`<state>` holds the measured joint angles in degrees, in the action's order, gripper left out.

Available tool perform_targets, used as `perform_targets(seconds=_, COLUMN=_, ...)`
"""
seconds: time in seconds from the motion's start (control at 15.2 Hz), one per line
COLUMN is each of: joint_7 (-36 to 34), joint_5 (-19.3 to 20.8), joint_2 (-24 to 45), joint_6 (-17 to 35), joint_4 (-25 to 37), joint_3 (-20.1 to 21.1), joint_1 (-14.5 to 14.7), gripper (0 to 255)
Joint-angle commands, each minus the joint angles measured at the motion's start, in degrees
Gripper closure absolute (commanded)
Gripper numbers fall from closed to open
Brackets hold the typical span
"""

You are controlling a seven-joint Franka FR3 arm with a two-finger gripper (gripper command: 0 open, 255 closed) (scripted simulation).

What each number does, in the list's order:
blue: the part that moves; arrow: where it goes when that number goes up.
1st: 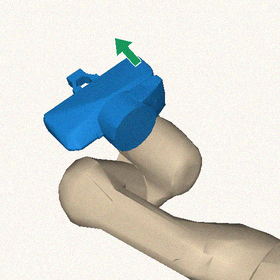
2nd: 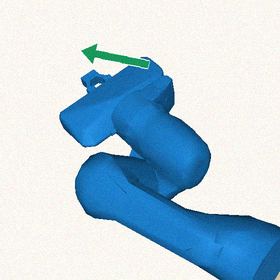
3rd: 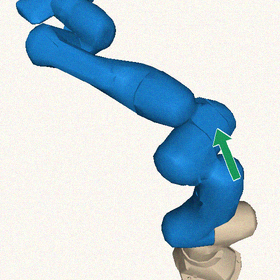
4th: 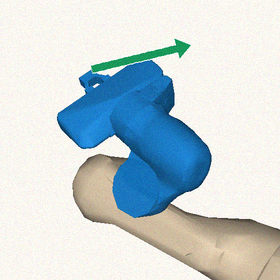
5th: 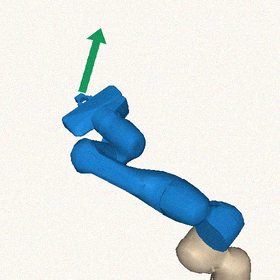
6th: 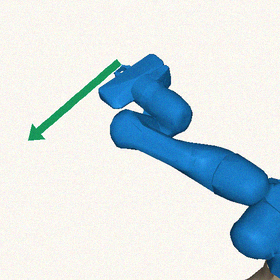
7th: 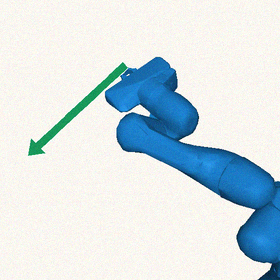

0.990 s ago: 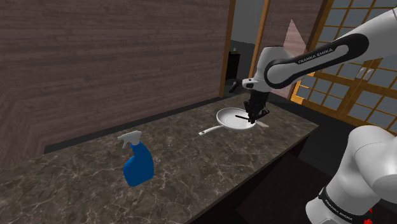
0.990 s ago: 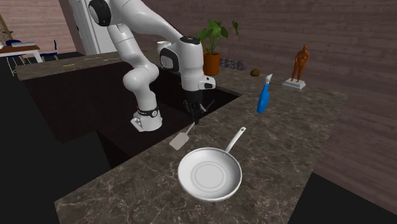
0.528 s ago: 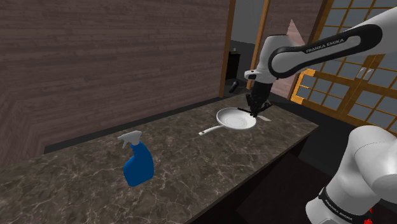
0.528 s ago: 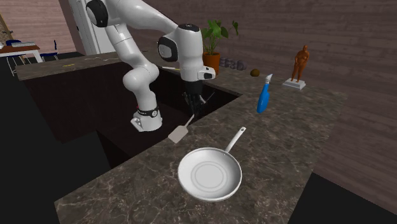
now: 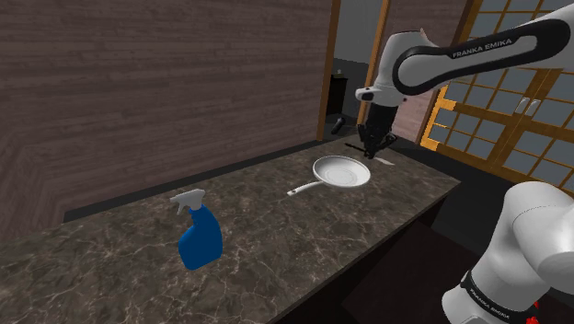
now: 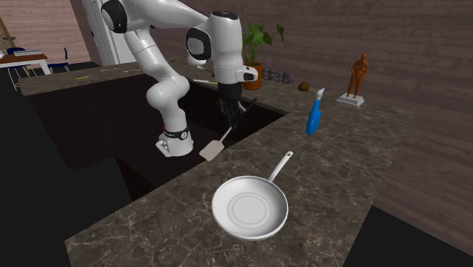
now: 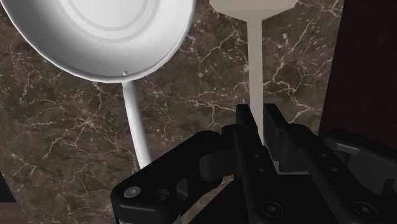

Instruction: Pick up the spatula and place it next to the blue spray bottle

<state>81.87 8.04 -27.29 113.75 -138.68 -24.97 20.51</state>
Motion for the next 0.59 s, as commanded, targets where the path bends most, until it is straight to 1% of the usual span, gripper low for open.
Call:
perform_targets(seconds=0.0, joint_7=-0.1, joint_5=0.0, joint_2=-0.4, joint_6=-1.7, joint_4=1.3, joint_3=0.2, joint_1=0.0, gripper=255)
perform_targets(seconds=0.53, joint_7=-0.4, joint_5=-0.4, joint_2=-1.4, joint_6=-8.1, joint_4=6.7, joint_3=1.3, joint_1=0.2, gripper=255)
